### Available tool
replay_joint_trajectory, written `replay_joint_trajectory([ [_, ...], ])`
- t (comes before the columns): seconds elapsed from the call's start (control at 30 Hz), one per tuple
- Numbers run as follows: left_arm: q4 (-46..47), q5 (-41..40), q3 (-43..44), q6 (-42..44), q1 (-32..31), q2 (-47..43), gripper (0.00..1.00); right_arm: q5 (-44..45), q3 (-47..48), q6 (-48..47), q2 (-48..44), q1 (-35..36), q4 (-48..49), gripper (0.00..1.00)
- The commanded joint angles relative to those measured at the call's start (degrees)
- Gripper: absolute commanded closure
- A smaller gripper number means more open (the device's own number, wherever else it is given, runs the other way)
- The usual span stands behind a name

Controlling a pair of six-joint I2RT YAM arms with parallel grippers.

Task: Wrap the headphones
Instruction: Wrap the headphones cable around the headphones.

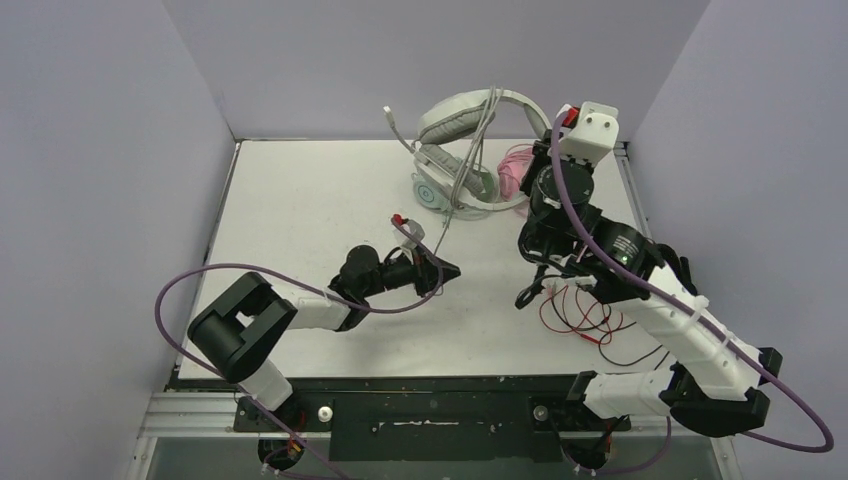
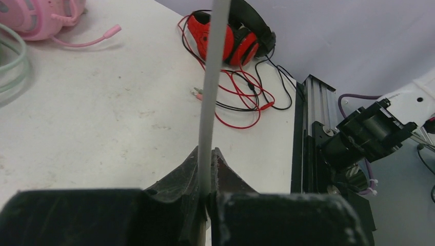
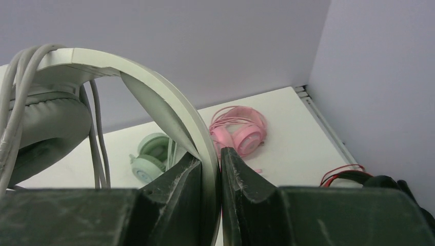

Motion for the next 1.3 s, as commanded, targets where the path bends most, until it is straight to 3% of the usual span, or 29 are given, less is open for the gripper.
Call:
replay_joint_trajectory([
  [0.0, -7.6, -2.7, 0.4, 3.7, -3.8, -4.7, 1.0, 11.7, -4.9, -6.3, -2.0, -2.3, 26.9, 1.0],
  [0.07, -11.3, -3.6, 1.6, 5.2, -5.4, -6.0, 1.0, 11.2, -5.4, -5.8, -0.4, -5.4, 27.1, 1.0],
  [0.27, -22.6, -8.8, 3.9, 10.4, -9.4, -11.2, 0.97, 5.6, -3.5, 2.1, 6.8, -14.6, 15.0, 1.0],
  [0.53, -44.3, -20.2, 9.0, 20.1, -13.6, -19.4, 0.94, 3.1, -11.8, 3.0, 12.0, -20.1, 12.8, 1.0],
  [0.7, -55.2, -29.0, 12.2, 25.9, -13.7, -24.0, 0.89, -4.5, -17.9, 3.4, 12.3, -20.6, 9.4, 1.0],
  [0.8, -58.0, -34.3, 13.6, 28.9, -13.0, -25.6, 0.85, -9.8, -21.2, 3.4, 10.4, -20.5, 7.9, 1.0],
  [1.0, -59.9, -36.9, 16.7, 30.8, -9.7, -24.8, 0.84, -19.6, -24.3, 3.1, 6.4, -18.9, 1.2, 1.0],
  [1.27, -62.4, -42.1, 20.2, 34.7, -9.3, -24.1, 0.83, -19.7, -24.9, 3.3, 7.1, -13.2, -11.9, 1.0],
])
